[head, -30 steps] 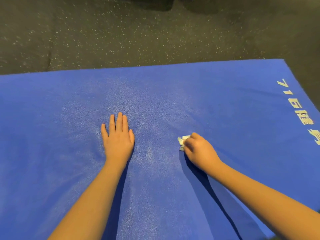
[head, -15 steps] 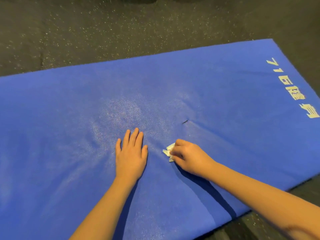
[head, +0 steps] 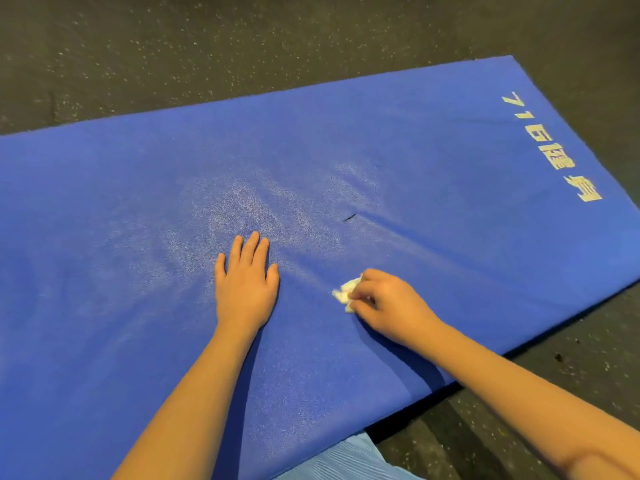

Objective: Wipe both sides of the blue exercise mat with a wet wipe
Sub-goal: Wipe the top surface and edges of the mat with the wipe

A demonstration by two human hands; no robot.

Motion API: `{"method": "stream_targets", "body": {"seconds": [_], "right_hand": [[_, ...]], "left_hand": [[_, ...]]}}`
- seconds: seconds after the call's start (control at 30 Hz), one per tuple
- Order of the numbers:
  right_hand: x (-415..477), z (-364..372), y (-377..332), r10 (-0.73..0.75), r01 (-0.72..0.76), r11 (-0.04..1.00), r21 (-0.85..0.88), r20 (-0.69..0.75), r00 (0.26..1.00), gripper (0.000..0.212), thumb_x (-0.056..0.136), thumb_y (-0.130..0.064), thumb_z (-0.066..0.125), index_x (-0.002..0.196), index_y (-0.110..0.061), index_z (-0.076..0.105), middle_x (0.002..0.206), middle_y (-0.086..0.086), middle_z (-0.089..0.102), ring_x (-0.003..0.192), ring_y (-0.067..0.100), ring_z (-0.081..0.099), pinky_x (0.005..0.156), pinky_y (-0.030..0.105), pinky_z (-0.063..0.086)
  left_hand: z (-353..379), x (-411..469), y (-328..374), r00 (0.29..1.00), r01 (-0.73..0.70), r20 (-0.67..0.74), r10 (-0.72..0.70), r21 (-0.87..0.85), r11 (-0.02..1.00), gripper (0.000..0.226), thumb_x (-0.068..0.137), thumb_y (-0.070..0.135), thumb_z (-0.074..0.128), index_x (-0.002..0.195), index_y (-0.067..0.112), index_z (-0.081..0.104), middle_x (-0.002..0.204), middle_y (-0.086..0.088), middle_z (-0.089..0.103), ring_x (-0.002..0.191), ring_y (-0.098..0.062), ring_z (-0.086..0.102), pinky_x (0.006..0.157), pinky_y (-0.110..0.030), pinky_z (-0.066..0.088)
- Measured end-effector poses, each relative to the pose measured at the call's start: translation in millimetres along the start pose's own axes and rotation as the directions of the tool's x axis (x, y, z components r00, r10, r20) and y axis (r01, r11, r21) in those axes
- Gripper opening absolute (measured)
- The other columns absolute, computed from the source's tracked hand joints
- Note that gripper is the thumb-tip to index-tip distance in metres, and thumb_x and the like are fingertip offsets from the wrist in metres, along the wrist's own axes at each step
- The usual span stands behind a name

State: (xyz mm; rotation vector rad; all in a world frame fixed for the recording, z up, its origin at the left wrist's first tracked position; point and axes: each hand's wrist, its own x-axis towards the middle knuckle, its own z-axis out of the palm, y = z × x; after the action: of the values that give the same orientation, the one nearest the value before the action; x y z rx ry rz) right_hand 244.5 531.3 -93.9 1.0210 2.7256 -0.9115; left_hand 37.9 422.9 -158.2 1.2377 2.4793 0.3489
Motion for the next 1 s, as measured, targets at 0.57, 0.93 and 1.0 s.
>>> {"method": "stream_targets", "body": {"seconds": [0.57, 0.93, 1.0], "right_hand": [[-59.9, 21.6, -26.6, -0.050, 0.065, 0.994, 0.091, -0.151, 0.987, 0.020, 0.083, -0.018, 0.052, 0.072, -0.013, 0.068, 0.076, -0.002, 0.054, 0.076, 0.017, 0.058, 0.064, 0.019, 0.041], [-101.0, 12.0, -16.7, -0.061, 0.080, 0.993, 0.089, -0.201, 0.978, 0.019, 0.078, -0.017, 0.051, 0.077, -0.016, 0.070, 0.078, -0.008, 0.057, 0.076, 0.005, 0.052, 0.075, -0.002, 0.033], [-105.8, 9.2, -11.7, -0.104, 0.116, 0.990, 0.083, -0.137, 0.985, 0.019, 0.078, -0.019, 0.052, 0.079, -0.017, 0.071, 0.078, -0.006, 0.060, 0.074, 0.006, 0.052, 0.070, 0.000, 0.030]], "left_hand": [[-6.9, -32.5, 44.0, 0.983, -0.016, 0.186, 0.007, 0.048, 0.999, 0.059, 0.102, 0.044, 0.030, 0.154, 0.019, 0.018, 0.163, 0.000, 0.004, 0.149, -0.023, -0.004, 0.118, -0.049, -0.001], [0.9, -36.9, 39.8, 0.995, 0.000, 0.103, 0.003, -0.027, 1.000, 0.057, 0.101, 0.041, 0.036, 0.152, 0.020, 0.026, 0.162, 0.002, 0.013, 0.150, -0.020, 0.000, 0.119, -0.047, -0.002], [1.3, -36.4, 39.6, 0.995, 0.002, 0.103, 0.000, -0.023, 1.000, 0.057, 0.101, 0.042, 0.035, 0.152, 0.021, 0.025, 0.162, 0.002, 0.013, 0.150, -0.020, 0.000, 0.119, -0.047, -0.002]]}}
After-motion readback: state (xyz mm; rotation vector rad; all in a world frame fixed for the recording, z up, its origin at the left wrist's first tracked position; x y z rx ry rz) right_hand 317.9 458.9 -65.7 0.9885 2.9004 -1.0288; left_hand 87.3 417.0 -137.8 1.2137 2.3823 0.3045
